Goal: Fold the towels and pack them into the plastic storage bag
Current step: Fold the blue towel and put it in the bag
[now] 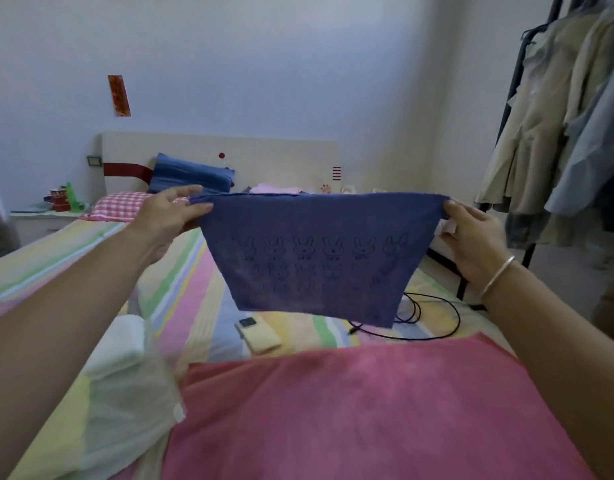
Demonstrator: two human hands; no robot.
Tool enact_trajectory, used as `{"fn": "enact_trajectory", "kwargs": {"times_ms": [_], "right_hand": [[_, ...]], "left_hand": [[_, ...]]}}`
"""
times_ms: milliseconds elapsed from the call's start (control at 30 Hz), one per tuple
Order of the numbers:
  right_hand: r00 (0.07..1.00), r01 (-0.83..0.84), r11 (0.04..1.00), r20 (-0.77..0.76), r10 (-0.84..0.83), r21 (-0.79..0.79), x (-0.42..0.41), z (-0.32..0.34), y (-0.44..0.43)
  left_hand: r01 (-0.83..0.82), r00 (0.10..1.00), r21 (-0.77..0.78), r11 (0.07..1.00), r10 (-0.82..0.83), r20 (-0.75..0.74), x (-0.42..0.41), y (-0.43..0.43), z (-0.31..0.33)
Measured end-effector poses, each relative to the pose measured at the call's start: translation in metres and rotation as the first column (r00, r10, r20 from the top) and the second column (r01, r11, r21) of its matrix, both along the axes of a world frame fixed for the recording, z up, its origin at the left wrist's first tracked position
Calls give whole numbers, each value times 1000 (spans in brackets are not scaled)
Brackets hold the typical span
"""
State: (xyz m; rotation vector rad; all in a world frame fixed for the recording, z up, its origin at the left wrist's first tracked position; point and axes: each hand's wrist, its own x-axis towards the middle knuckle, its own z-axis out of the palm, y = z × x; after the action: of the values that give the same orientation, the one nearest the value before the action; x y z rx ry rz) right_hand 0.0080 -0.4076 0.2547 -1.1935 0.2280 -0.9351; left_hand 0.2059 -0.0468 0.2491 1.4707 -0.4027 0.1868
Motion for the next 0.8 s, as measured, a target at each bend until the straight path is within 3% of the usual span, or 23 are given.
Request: {"fn": "enact_trajectory", "kwargs": {"times_ms": [233,333,433,567,700,800], "right_hand": [[995,-26,999,-103,21,-48,-69,-99,1],[983,-65,997,-175,58,-35,-118,-161,15],[976,-70,998,-205,67,-4,-155,-213,27],[966,-66,997,-249,72,33,-168,-249,32],[951,-46,999,-307,46,7,-156,-251,30],[939,-35,999,-342,30,-8,-126,-248,23]], "left_hand": [[-10,998,282,959,-11,70,-100,38,-84],[147,989,216,965,-151,0,-161,57,-147],[194,981,247,949,-182,-72,-189,74,-207],[109,994,276,955,-99,-52,-198,73,-250],[12,998,216,976,3,-68,-179,56,-262],[-94,994,255,962,105,-28,-150,35,-264]]}}
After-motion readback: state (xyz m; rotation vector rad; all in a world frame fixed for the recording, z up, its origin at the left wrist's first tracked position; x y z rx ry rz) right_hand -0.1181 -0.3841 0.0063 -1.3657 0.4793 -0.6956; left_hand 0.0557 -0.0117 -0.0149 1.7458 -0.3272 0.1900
